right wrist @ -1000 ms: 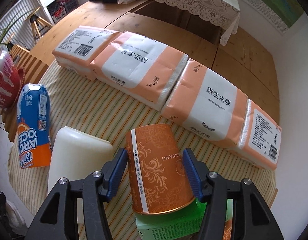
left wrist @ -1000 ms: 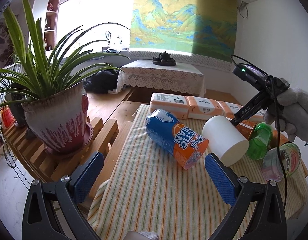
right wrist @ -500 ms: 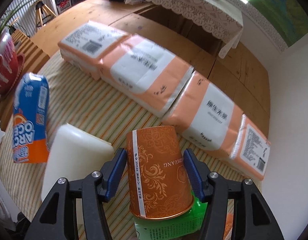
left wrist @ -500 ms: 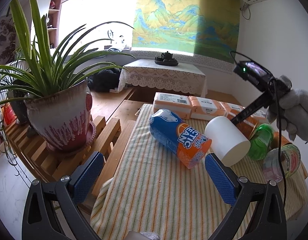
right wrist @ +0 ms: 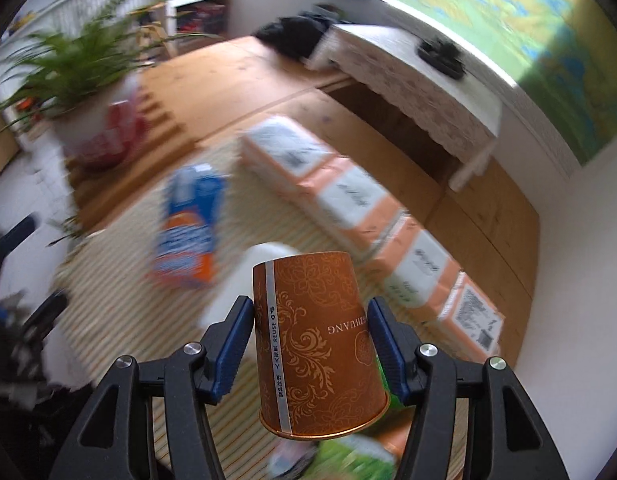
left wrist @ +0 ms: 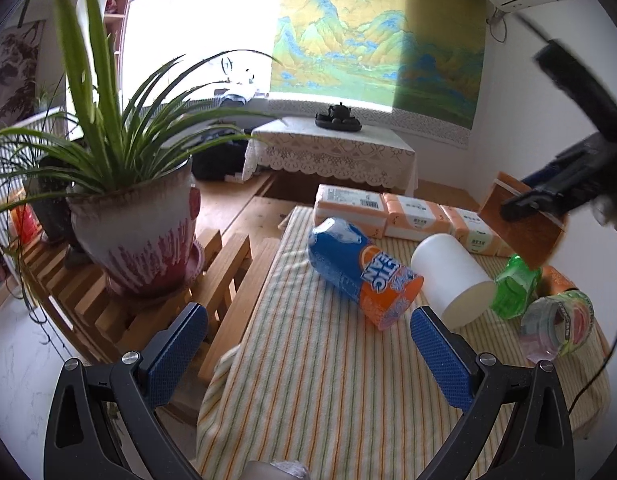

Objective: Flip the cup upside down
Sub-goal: 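Lift the brown paper cup with the right gripper and rotate it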

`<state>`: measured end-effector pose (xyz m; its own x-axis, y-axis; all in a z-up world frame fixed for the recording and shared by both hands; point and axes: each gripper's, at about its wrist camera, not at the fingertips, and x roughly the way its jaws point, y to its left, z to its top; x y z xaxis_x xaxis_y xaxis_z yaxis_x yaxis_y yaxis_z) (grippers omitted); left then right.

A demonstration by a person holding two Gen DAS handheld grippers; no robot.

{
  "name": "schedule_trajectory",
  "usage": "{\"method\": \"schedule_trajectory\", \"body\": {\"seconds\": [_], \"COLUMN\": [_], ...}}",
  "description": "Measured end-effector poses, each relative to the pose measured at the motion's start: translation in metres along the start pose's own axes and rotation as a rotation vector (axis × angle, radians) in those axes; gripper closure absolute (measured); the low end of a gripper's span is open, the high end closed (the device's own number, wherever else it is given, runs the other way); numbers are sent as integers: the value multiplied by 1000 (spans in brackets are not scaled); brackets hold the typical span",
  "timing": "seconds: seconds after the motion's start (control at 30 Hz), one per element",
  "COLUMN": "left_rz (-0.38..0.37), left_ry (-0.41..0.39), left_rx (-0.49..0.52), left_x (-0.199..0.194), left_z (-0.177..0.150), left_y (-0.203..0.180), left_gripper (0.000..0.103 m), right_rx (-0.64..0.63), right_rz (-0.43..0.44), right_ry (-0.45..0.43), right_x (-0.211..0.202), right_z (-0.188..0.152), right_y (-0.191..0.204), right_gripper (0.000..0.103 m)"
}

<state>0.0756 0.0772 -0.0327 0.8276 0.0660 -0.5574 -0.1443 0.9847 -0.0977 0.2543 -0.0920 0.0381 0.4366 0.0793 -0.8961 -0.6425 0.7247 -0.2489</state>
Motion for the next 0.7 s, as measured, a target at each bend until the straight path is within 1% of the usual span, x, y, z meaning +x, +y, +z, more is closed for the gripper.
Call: {"method": "schedule_trajectory", "body": {"seconds": [0.07,0.17,0.33,0.53,0.7], "left_rz": [-8,-29,-40,-33,-27], "left_ry": [23,58,93,92,95], "left_rx": [-18,-39,-57,-77,-92], "left_x": [-1,-5,-13,-28,-30], "left_z": [-2,-9,-21,-28,-29], "left_y": [5,14,24,37,43], "left_gripper": [0,0,0,0,0], "right_rx": [-39,-76,-141,-202,-240], "right_rz": [32,54,64,53,54], "right_ry": [-2,7,54,103,103], "right_x": [-7,-4,20,54,66], "right_z": [-12,-27,-44,-51,-51], "right_y": [22,47,86,113,128], "right_gripper": [48,48,48,48,47]}}
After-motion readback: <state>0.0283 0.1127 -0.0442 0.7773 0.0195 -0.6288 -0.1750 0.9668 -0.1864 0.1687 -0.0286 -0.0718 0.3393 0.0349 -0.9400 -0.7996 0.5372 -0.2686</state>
